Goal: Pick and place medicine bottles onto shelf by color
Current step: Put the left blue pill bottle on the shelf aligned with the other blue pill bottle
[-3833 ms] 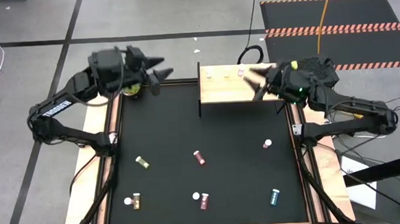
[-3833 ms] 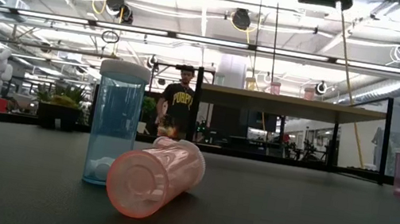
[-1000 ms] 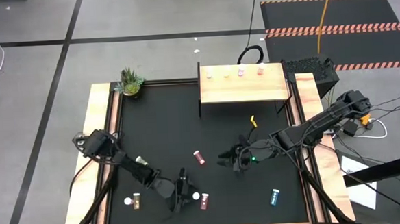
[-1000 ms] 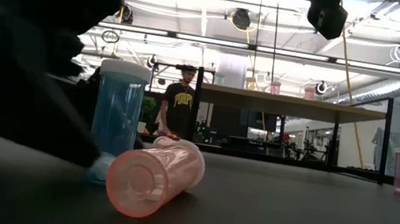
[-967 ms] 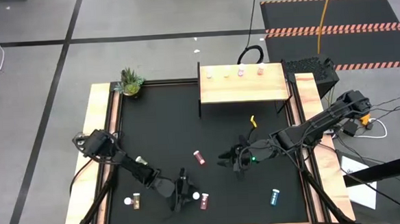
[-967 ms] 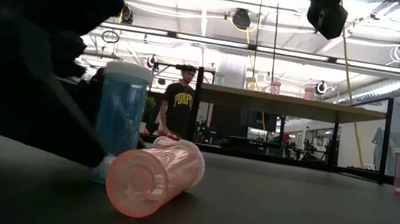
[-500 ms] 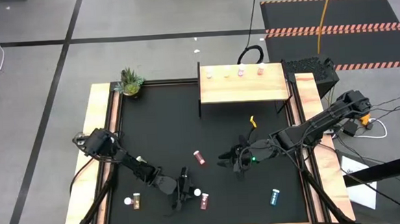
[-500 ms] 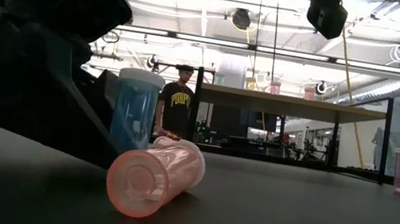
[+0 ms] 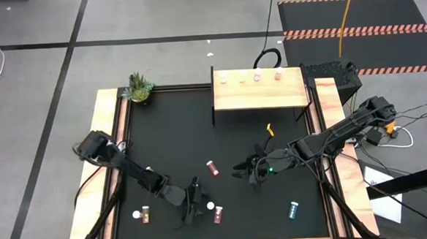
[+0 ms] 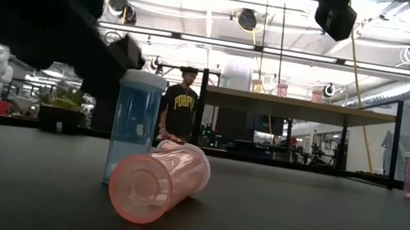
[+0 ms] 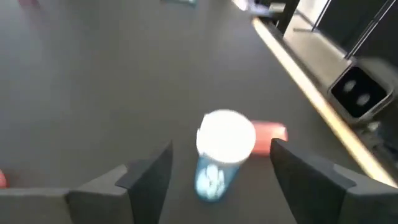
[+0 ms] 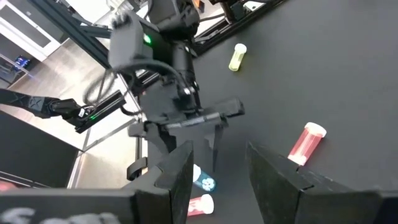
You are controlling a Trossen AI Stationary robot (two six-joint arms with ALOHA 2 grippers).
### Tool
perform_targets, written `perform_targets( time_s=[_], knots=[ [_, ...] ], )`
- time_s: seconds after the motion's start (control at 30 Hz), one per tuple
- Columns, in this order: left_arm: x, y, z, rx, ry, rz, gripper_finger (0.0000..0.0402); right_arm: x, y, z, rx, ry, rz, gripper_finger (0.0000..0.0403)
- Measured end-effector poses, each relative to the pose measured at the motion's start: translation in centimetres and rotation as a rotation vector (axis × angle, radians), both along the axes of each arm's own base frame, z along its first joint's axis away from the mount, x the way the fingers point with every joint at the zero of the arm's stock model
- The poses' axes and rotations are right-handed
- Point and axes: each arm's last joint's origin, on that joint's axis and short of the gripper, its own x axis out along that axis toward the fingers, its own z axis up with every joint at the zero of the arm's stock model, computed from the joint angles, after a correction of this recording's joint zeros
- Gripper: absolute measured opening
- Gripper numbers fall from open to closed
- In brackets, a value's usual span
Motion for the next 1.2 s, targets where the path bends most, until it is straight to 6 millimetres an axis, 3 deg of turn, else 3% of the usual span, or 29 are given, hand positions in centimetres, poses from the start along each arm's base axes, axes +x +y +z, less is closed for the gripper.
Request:
perform_targets(
  time_s=[0.17,0.63,1.2],
  knots=[
    [-0.06,0.14,0.69,0.032,-0.021,0.004,0.0273,-0.01,0.01,-0.01,-0.007,0.001,0.003,0.0139],
    [0.08,0.19,0.50,0.069,-0.044,-0.015,0.0179,-0.01,0.08,0.00,0.020,0.005,0.019,0.0139],
    [0.08,0.19,0.49,0.086,-0.049,-0.025,0.0127,-0.01,0.08,-0.01,0.020,0.005,0.019,0.0139]
  ],
)
